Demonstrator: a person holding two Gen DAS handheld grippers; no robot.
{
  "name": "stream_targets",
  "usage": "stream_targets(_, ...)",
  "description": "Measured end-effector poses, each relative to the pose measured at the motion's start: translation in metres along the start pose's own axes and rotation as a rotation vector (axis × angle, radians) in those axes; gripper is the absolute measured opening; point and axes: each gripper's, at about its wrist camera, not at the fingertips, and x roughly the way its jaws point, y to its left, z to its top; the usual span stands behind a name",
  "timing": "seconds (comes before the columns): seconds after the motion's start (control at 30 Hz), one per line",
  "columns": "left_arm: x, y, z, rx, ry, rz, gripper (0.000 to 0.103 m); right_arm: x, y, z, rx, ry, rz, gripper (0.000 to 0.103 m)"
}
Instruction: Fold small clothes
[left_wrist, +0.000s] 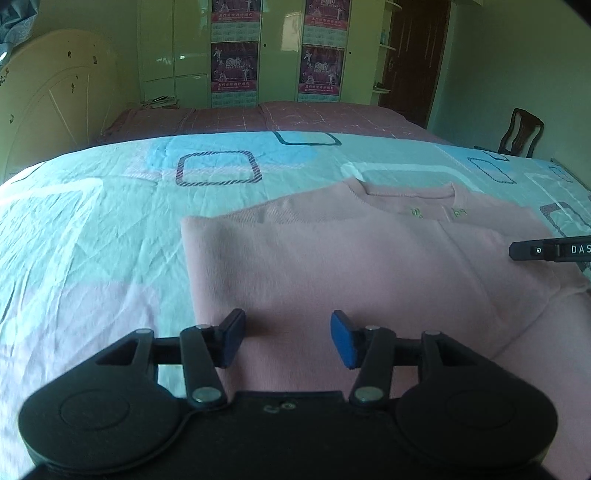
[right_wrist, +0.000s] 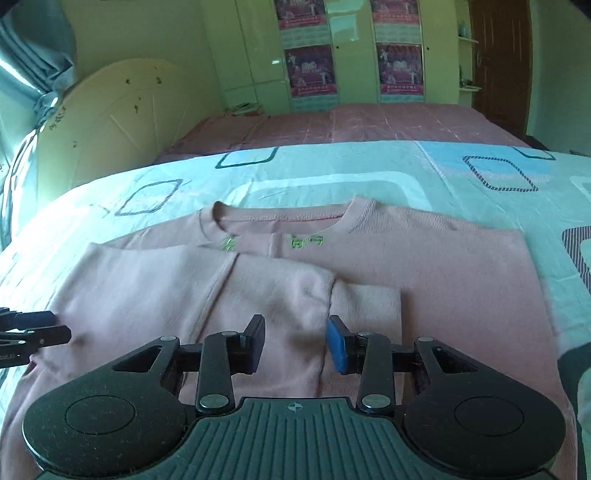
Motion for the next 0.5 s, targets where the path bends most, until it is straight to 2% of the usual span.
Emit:
stream_targets(0.13, 0.040, 0.017, 0.029, -0.017, 0.014, 0.004, 0.049, 0.028, -0.017, 0.014, -0.007, 0.026, -0.075, 0.038)
stream_targets(0.23, 0.060, 0.032, 0.045, -0.016, 0.008, 0.019, 0.049, 0.034, -0.034, 0.018, 0.036, 0.030, -0.072, 0.038)
stream_targets(0.33, 0.069, 0.041, 0.051, -0.030, -0.002, 0.013, 0.049, 0.032, -0.030, 0.020, 0.017, 0.024, -0.086, 0.038)
stream_targets(0.43, 0.051, 0.026, 0.049, -0.028, -0.036, -0.005, 0.050, 0.023, -0.012, 0.023, 0.028, -0.035, -0.035, 0.038)
stream_targets(0.5, 0.044, 0.007, 0.044, -0.009, -0.051, -0.036, 0.051, 0.031, 0.010, 0.025, 0.003, -0.029, 0.021, 0.038)
